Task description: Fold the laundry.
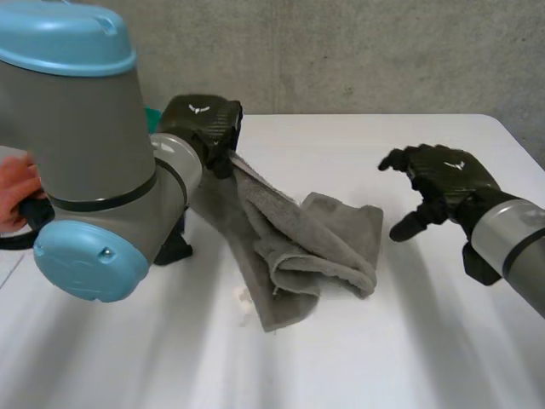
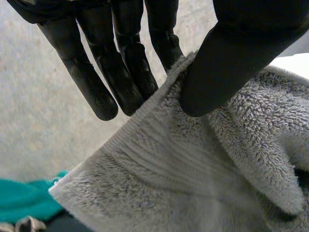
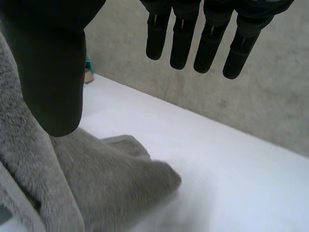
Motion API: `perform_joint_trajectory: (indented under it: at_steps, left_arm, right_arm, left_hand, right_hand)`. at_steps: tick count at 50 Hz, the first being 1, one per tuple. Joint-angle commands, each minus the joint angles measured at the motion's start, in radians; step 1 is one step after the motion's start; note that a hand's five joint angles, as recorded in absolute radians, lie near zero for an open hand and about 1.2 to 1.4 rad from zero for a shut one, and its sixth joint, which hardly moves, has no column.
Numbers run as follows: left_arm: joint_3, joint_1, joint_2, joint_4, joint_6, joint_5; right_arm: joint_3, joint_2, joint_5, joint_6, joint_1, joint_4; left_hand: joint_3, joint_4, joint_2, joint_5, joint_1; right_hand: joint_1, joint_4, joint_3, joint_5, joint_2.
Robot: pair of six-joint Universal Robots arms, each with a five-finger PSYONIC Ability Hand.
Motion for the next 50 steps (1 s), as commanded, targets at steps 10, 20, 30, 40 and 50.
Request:
perform_joint_trajectory:
  at_steps: [10, 20, 30, 40, 50]
  left_arm:
    - [0.086, -0.108, 0.098, -0.011, 0.249, 0.001]
    - [0.115, -0.113, 0.151, -0.011, 0.282, 0.007]
    - [0.045, -0.042, 0.202, -0.014, 0.225, 0.006]
    - [-0.097, 0.163, 0.128, -0.028, 0.206, 0.109]
    - [-0.048, 0.242, -0.074, -0.063, 0.153, 0.253]
  right_arm:
    - [0.167, 0.154, -0.124, 0.253, 0.008, -0.196]
    - [0.103, 0.341, -0.075, 0.289, 0.068, -0.294]
    - [0.023, 0.283, 0.037, 0.262, 0.013, -0.359]
    - [-0.087, -0.057, -0.150, -0.103, -0.139, -0.118]
    - [-0.290, 0.073, -0.259, -0.402, -0.173, 0.279]
  left_hand:
    - [0.213, 0.199, 0.206, 0.233, 0.242]
    - [0.213, 0.199, 0.206, 0.233, 0.242]
    - [0.213, 0.199, 0.206, 0.233, 0.242]
    - [0.213, 0.199, 0.206, 0.233, 0.242]
    - [0.213, 0.199, 0.206, 0.233, 0.242]
  right_hand:
    - [0.157, 0.175, 0.157, 0.191, 0.160]
    - [0.371, 0.389, 0.371, 0.405, 0.374]
    - [0.959, 0.977, 0.959, 0.993, 0.963]
    - [0.959, 0.977, 0.959, 0.993, 0.963]
    - [0.959, 0.977, 0.959, 0.993, 0.963]
